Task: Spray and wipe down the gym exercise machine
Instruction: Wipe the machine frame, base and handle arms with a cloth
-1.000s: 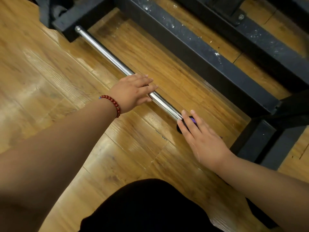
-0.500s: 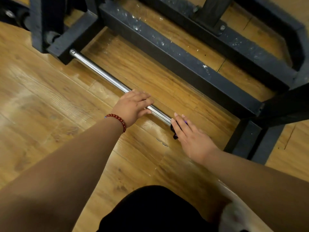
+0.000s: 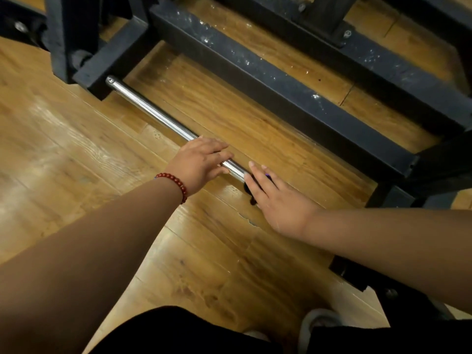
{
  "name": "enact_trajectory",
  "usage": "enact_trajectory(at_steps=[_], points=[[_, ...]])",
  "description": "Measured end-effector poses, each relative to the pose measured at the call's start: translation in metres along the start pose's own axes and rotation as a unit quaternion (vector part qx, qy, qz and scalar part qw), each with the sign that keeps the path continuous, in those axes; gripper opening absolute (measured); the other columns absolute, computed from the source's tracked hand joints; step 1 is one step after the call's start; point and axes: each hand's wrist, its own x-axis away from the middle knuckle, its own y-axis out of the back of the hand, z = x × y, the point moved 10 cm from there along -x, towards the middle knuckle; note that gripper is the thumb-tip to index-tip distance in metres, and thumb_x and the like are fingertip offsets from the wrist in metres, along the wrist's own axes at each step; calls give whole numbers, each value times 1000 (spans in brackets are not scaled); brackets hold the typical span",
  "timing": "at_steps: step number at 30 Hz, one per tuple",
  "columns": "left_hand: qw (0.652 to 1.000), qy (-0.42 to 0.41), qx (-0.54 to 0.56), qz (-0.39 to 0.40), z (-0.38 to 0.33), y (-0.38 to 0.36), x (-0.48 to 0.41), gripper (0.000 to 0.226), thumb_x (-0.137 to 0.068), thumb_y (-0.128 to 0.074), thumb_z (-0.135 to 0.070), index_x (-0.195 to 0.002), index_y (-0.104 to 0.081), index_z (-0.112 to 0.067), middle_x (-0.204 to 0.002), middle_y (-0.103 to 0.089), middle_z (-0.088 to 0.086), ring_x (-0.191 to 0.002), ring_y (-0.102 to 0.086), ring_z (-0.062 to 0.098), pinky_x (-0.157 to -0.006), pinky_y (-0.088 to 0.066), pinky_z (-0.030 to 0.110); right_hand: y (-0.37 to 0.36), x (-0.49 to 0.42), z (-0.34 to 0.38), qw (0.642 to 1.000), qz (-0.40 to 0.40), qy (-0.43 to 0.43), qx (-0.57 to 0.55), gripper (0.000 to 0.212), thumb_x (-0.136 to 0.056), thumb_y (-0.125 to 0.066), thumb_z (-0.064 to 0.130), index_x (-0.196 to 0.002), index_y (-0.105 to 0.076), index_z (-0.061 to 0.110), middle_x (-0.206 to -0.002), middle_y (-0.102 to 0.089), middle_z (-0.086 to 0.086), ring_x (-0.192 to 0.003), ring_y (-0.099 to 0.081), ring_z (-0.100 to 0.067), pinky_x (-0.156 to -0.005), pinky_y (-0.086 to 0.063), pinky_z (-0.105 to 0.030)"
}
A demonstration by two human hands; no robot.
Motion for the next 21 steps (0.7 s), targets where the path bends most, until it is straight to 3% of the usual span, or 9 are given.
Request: enact_trajectory(at_steps=[3,6,7,9,11,13,16,19,21], points=[[1000,0,1,-2,-2,1,-1,48,-92,-43,-46,-116,-70,-13,-122,-66,11,-116,-60,33,-102,-41,54,3,-20,-1,1000,-14,-9,16,74,-104,-31,19,-133,28,-15,-159,14,-26,-149,6,-40,-121,-13,-47],[1000,12,1,1,0,2,-2,51,-92,-41,-47,-117,-69,-13,-123,-66,10,-117,-60,33,-105,-38,52,1,-4,-3,985,-6,54,167,47,-104,-40,23,-139,-35,-7,-157,-1,-33,-144,6,-51,-120,-9,-54],[1000,14,0,2,0,2,-2,51,-91,-41,-47,-117,-69,-13,-123,-66,10,-117,-59,33,-105,-36,50,-13,8,-3,973,35,98,207,42,-105,-36,21,-138,-41,-5,-155,5,-36,-140,14,-56,-118,-1,-58],[1000,15,-2,1,0,2,-2,51,-91,-42,-47,-117,-69,-13,-123,-66,10,-117,-59,33,-105,-35,50,-30,25,-5,954,80,139,253,45,-107,-30,19,-143,-34,-8,-153,11,-39,-136,20,-60,-117,3,-62],[1000,16,2,-2,1,2,-2,49,-91,-44,-46,-117,-69,-13,-122,-66,10,-116,-60,33,-104,-39,54,-20,16,-1,961,59,109,246,54,-108,-25,27,-150,-17,-7,-154,14,-36,-137,20,-56,-116,6,-60],[1000,17,6,0,0,2,-2,48,-91,-45,-46,-117,-69,-13,-122,-66,10,-115,-60,33,-102,-42,56,-9,-6,-5,994,80,27,69,66,-107,-21,38,-153,6,0,-158,21,-22,-145,18,-39,-121,5,-51],[1000,15,9,1,-1,2,-1,48,-91,-46,-46,-116,-70,-14,-122,-67,10,-114,-61,32,-102,-42,55,-4,-15,-15,975,90,-13,-202,65,-106,-25,41,-155,11,20,-161,21,7,-149,7,-12,-121,-9,-28],[1000,22,11,5,2,0,-2,48,-91,-45,-46,-118,-69,-15,-123,-66,9,-116,-60,33,-103,-41,55,-13,12,-35,910,80,-63,-403,53,-106,-29,33,-155,-8,33,-159,-3,22,-140,-9,7,-111,-15,-12],[1000,26,11,3,3,-1,-1,48,-91,-44,-47,-119,-69,-16,-124,-66,8,-117,-59,32,-104,-39,54,-21,26,-49,842,57,-121,-522,46,-105,-36,28,-149,-27,38,-149,-29,21,-128,-35,10,-101,-27,-1]])
